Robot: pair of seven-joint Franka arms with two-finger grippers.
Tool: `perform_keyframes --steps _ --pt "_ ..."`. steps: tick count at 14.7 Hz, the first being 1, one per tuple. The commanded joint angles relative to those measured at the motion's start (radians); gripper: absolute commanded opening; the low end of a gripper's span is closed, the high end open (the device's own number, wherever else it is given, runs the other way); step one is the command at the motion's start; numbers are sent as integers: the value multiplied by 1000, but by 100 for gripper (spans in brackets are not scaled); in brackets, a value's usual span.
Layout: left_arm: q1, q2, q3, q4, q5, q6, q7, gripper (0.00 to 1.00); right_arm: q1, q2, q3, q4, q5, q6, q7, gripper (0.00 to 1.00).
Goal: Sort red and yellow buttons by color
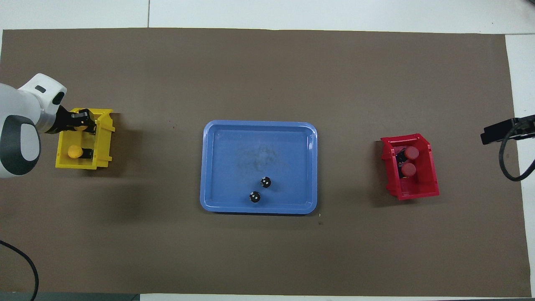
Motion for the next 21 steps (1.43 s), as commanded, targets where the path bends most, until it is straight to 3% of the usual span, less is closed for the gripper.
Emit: perform_keyframes --steps 1,4,5,6,7,11,15,21 --pt "-1 -25 2 22 -18 -51 -6 55 119 12 -107 16 -11 -2 13 100" --pt "2 -32 2 140 -16 -225 5 58 166 14 -154 19 -11 -2 13 100" --pt "-1 -32 0 162 -15 -245 5 66 166 12 -153 19 -11 -2 13 100" --pt "-7 -35 0 168 -16 -237 -6 89 163 9 -150 19 -11 -2 13 100" --pt "-7 -45 0 168 -15 -236 0 99 159 12 -148 18 -11 2 13 100" --pt "-7 -168 -3 179 -12 -354 12 100 158 11 -146 15 -13 0 12 100" --pt "-7 -180 -10 347 -15 -602 227 100 160 11 -149 16 -14 -6 12 100" --pt "-35 -255 -23 380 -7 -743 225 100 157 9 -148 15 -13 -8 13 100"
